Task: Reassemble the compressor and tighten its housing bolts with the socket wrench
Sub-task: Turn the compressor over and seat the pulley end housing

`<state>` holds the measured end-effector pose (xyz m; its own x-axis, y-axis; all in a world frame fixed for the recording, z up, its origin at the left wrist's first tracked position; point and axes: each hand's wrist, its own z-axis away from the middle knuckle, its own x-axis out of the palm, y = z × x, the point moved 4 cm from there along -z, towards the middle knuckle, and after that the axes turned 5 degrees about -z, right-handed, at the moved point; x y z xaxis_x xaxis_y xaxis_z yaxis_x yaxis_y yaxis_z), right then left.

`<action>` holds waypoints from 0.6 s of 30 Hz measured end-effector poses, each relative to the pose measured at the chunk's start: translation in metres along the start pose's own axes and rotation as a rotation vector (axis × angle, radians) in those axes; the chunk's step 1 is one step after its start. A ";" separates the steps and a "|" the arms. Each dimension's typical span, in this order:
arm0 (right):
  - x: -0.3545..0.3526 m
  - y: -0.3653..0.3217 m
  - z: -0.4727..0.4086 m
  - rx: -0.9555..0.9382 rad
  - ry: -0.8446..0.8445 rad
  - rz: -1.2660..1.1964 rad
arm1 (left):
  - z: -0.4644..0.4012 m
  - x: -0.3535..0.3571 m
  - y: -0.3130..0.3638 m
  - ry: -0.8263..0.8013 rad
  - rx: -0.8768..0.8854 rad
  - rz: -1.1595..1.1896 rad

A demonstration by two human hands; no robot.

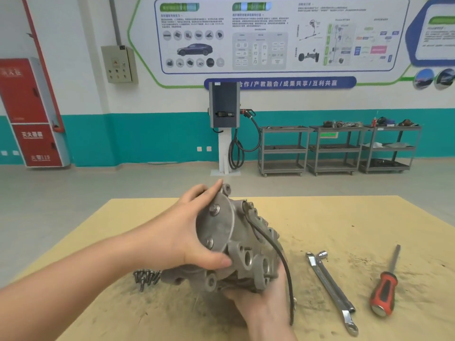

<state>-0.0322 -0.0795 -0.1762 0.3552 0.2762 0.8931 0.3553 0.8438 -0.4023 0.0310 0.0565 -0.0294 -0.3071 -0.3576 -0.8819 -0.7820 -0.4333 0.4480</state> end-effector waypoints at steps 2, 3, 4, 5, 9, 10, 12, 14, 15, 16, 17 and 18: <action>0.005 -0.006 0.003 -0.078 -0.011 -0.016 | 0.009 0.010 -0.016 0.047 0.026 0.103; 0.002 -0.013 -0.001 -0.068 -0.020 -0.084 | 0.012 0.017 -0.024 0.049 0.030 0.147; 0.000 -0.022 -0.005 -0.077 -0.054 -0.123 | 0.014 0.025 -0.031 0.046 0.024 0.181; 0.001 -0.029 -0.006 -0.095 -0.086 -0.114 | 0.015 0.036 -0.038 0.042 0.014 0.196; -0.009 -0.048 -0.011 -0.136 -0.133 -0.031 | 0.000 0.084 -0.052 0.068 0.117 0.203; -0.011 -0.053 -0.010 -0.171 -0.119 -0.019 | -0.006 0.093 -0.054 0.066 0.162 0.235; -0.016 -0.066 -0.012 -0.283 -0.085 0.021 | -0.017 0.107 -0.056 0.025 0.169 0.274; -0.019 -0.074 -0.010 -0.386 -0.045 0.021 | -0.025 0.117 -0.062 -0.009 0.155 0.286; -0.022 -0.076 -0.011 -0.420 -0.010 0.018 | -0.029 0.120 -0.067 -0.008 0.157 0.280; -0.025 -0.077 -0.012 -0.442 0.012 0.009 | -0.034 0.124 -0.071 -0.010 0.152 0.272; -0.028 -0.078 -0.013 -0.467 0.037 0.009 | -0.038 0.127 -0.075 -0.015 0.147 0.267; -0.029 -0.078 -0.013 -0.489 0.051 -0.010 | -0.043 0.128 -0.077 -0.019 0.142 0.265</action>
<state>-0.0590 -0.1597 -0.1731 0.3873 0.2354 0.8914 0.7188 0.5284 -0.4518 0.0751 0.0089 -0.1710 -0.5199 -0.4268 -0.7399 -0.7407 -0.2062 0.6394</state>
